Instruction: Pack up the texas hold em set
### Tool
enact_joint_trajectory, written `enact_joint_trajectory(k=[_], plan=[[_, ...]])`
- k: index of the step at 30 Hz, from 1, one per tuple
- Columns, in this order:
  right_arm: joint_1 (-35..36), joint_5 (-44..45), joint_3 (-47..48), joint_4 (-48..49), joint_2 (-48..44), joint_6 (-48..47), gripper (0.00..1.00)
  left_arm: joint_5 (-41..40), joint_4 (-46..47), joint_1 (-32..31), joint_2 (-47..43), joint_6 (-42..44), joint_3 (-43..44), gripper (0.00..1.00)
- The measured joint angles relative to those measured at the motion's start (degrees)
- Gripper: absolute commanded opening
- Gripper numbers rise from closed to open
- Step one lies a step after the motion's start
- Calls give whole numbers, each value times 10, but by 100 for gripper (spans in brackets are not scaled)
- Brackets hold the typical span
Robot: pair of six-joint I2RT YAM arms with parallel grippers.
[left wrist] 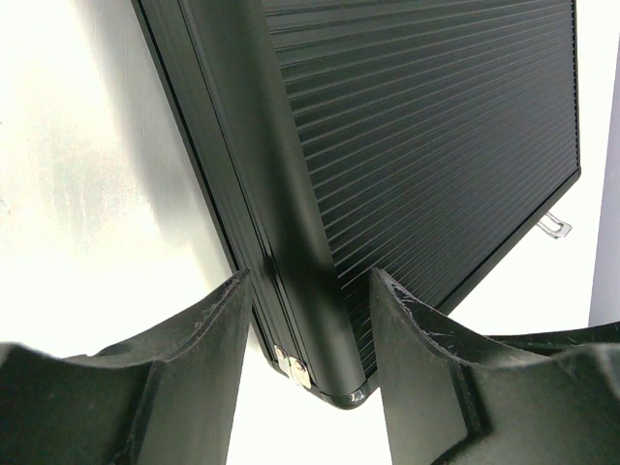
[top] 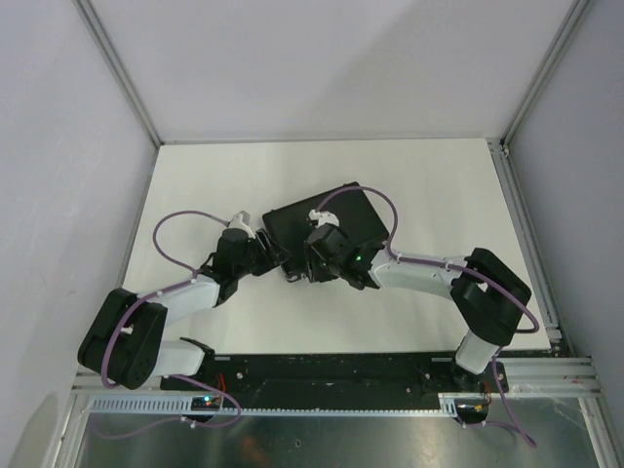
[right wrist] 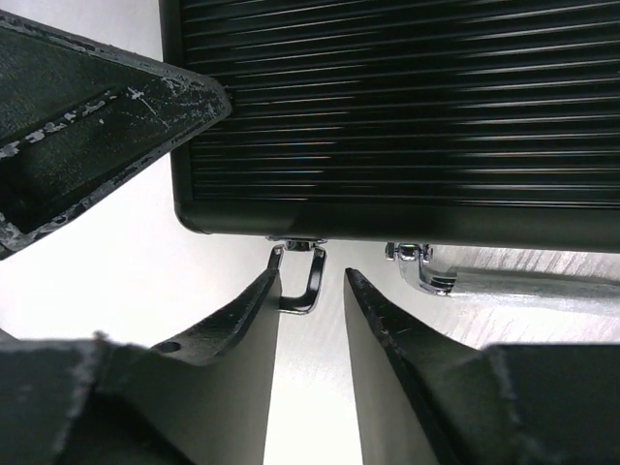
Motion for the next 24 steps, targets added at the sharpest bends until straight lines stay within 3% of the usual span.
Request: enact_joint_trajectory(k=[5,11,24], plan=[[7,0,2,0,10,3,22,0,0,0,0,0,0,56],[14,14,3,-4,23,2,17,0,0,0,0,0,0,56],[21,33,3,6,47,-2,24,0,0,0,0,2,0,56]])
